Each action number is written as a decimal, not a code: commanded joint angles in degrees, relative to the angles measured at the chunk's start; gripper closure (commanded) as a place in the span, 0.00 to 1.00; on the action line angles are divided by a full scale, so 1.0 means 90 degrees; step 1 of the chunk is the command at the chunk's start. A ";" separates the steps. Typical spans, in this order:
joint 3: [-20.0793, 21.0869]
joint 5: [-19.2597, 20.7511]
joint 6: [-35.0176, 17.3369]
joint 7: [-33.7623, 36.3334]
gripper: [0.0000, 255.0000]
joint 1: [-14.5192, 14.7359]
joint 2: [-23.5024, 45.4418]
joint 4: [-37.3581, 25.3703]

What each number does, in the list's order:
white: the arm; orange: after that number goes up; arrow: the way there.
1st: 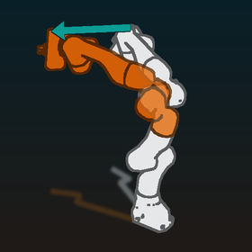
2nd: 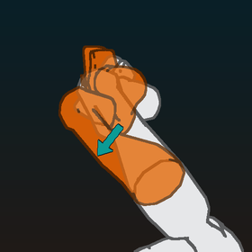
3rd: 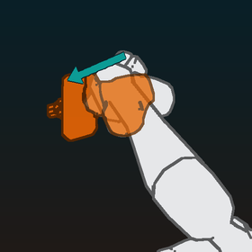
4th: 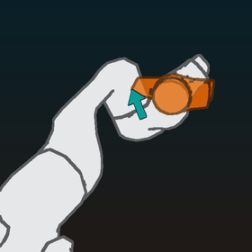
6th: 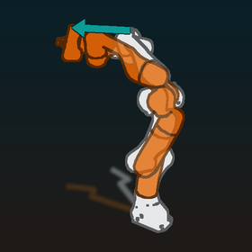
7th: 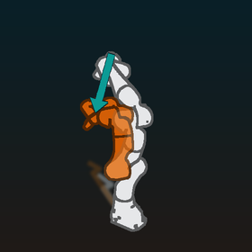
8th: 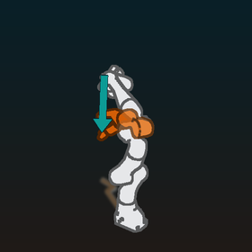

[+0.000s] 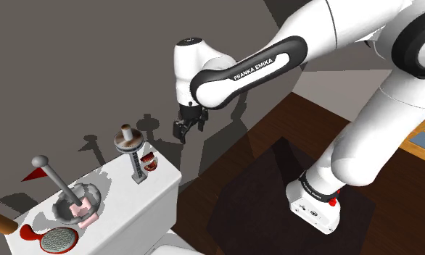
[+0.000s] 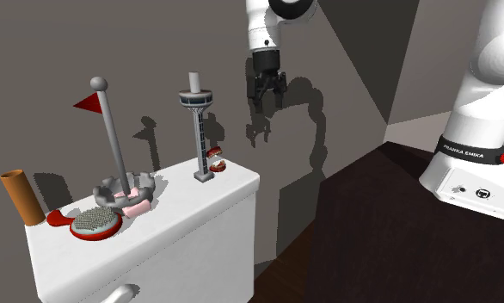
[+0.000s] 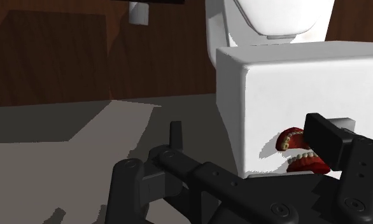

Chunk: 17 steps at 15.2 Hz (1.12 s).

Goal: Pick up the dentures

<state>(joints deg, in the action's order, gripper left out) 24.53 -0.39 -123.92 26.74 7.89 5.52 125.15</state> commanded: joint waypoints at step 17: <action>-0.0375 0.1304 -0.0365 0.1347 0.00 0.1289 0.3843 -0.3621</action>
<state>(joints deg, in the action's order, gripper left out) 21.37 11.06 -126.69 38.60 19.11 39.08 93.10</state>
